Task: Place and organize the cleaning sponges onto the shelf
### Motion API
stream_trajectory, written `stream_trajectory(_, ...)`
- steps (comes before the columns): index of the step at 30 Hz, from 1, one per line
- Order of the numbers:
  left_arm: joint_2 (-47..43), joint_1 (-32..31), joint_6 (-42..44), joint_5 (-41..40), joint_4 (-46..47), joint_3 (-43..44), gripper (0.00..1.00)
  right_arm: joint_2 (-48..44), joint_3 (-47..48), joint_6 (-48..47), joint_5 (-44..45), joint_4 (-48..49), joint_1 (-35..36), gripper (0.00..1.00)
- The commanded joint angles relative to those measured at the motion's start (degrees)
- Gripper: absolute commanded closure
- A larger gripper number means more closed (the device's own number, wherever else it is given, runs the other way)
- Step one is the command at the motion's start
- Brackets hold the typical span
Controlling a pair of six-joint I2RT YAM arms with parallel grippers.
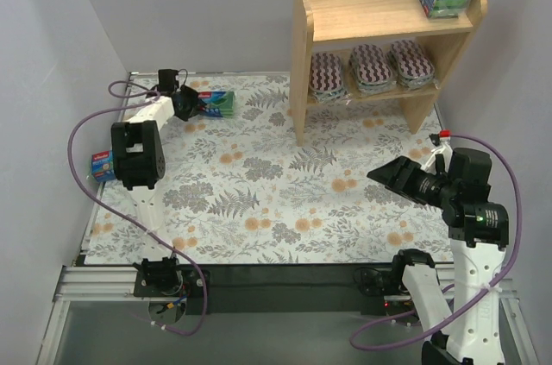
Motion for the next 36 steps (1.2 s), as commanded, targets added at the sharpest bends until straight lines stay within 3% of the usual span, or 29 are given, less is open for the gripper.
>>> stream_trajectory(1,-8.3,-0.2,6.7,6.2,-3.0,-9.2,0.83,-0.4,-2.4,-1.1,-1.4,2.6,0.1,0.25)
stream_trajectory(6,-23.3,-1.0,11.9,12.1,0.3,-28.2,0.83,0.0,-6.9,-2.5,-2.6,3.9,0.2,0.26)
stream_trajectory(10,-34.6,-6.9,13.8,13.2,1.9,-46.1,0.82,-0.1,-12.0,-2.7,-2.5,5.2,1.8,0.26)
stream_trajectory(13,-42.9,-15.4,11.1,12.0,1.9,-52.1,0.81,0.3,-16.4,-2.7,-2.7,6.7,3.1,0.26)
stream_trajectory(17,-50.6,-23.2,1.4,11.3,6.4,-61.8,0.81,0.9,-19.6,-2.2,-2.1,8.6,4.8,0.25)
stream_trajectory(22,-54.2,-31.4,-10.0,5.5,11.5,-63.8,0.8,2.2,-23.4,-0.2,-1.9,12.8,8.7,0.25)
stream_trajectory(29,-43.7,-41.0,-17.2,2.3,17.4,-57.1,0.8,9.0,-23.8,5.3,1.4,22.3,16.8,0.25)
stream_trajectory(36,-36.3,-47.8,-22.2,-0.8,19.4,-51.4,0.8,16.5,-24.2,11.0,5.6,29.8,19.8,0.29)
